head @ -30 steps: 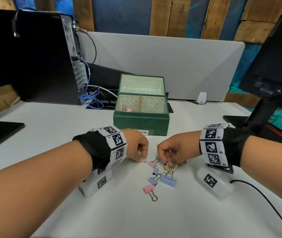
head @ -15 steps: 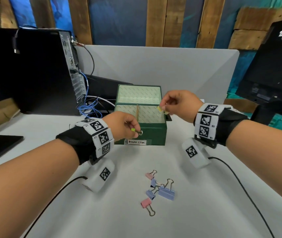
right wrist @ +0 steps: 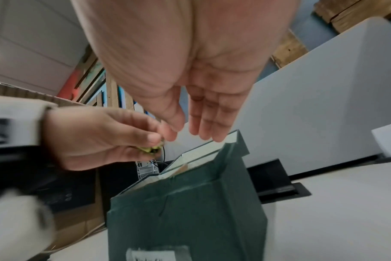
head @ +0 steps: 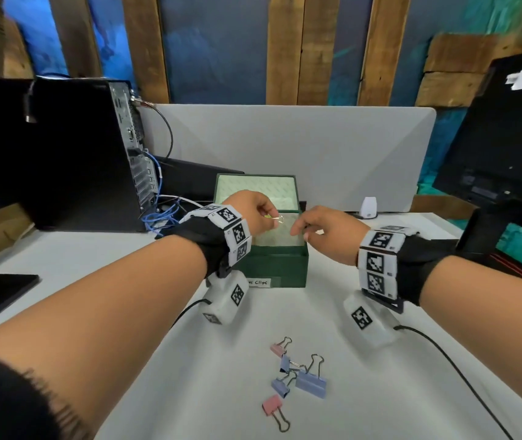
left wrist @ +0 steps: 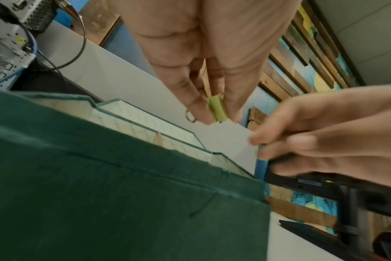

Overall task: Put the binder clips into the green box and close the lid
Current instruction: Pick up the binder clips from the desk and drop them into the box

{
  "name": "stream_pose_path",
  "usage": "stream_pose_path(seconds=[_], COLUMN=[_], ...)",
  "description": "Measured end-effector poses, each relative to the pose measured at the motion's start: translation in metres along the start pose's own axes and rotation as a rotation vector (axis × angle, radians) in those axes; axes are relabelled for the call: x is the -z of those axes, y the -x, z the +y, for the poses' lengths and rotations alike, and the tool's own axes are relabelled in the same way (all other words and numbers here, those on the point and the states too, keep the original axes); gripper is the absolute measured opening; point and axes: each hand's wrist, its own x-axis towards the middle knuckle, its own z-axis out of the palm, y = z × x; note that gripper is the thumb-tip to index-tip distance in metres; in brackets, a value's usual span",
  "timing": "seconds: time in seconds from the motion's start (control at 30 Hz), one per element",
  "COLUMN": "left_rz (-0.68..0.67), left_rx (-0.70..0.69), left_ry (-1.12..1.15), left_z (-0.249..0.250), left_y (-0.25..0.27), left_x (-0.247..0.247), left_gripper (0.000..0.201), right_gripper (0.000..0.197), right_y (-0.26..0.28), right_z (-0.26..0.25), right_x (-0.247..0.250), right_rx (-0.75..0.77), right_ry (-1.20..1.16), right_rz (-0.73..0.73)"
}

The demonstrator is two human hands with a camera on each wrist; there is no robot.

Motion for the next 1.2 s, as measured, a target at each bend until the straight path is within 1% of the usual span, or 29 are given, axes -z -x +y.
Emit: stream_pose_path(seconds=[0.1,0.23,0.33,0.37,0.4,0.47,0.5,0.57,0.63,0.7,0.8,0.9,1.07,1.2], left_rz=[-0.005,-0.086,-0.087,-0.117,-0.189,-0.419,-0.528,-0.705,-0.821,-0.881,-0.900,-0.878,-0.820,-0.740], left_rx=[-0.002,-0.057,-0.130,-0.154,-0.170,-0.206,-0.224,-0.235,-0.245,-0.296,-0.401,-0.424,-0.412,-0.344], left_ry=[-0.011,-0.105,-0.092,-0.090,-0.091,-0.109,-0.132,-0.177,-0.215,-0.239,-0.291,-0.315,-0.380,-0.446], left_z=[0.002,0.002,0.002,0.002,0.000,-0.003,-0.005,-0.008,-0.006,-0.002,0.000,0.001,0.002,-0.002], left_y=[-0.012,-0.007,0.018,0.029,0.042,0.069,0.081,0.103,0.121,0.134,0.140,0.140,0.141,0.139], left_x=[-0.009,-0.014,-0.005,0.000,0.003,0.008,0.009,0.008,0.003,-0.004,-0.015,-0.022,-0.026,-0.022], left_gripper=[0.019,0.031,0.025,0.020,0.016,0.010,0.011,0.016,0.026,0.034,0.039,0.040,0.030,0.027], right_gripper=[0.021,0.019,0.023,0.025,0.027,0.032,0.035,0.038,0.038,0.037,0.035,0.032,0.024,0.022], right_y=[0.023,0.042,0.049,0.050,0.052,0.053,0.054,0.053,0.053,0.054,0.054,0.056,0.057,0.053], right_z=[0.007,0.008,0.004,0.001,-0.003,-0.011,-0.015,-0.022,-0.024,-0.025,-0.026,-0.025,-0.018,-0.009], right_x=[0.004,-0.002,-0.009,-0.011,-0.014,-0.019,-0.023,-0.031,-0.039,-0.045,-0.048,-0.047,-0.045,-0.039], right_rx=[0.014,0.047,0.092,0.109,0.132,0.188,0.216,0.252,0.267,0.281,0.295,0.281,0.250,0.185], right_ry=[-0.016,0.016,0.046,0.059,0.071,0.085,0.087,0.093,0.099,0.137,0.169,0.182,0.220,0.174], right_rz=[-0.037,-0.178,-0.345,-0.416,-0.486,-0.606,-0.654,-0.713,-0.734,-0.738,-0.726,-0.694,-0.633,-0.612])
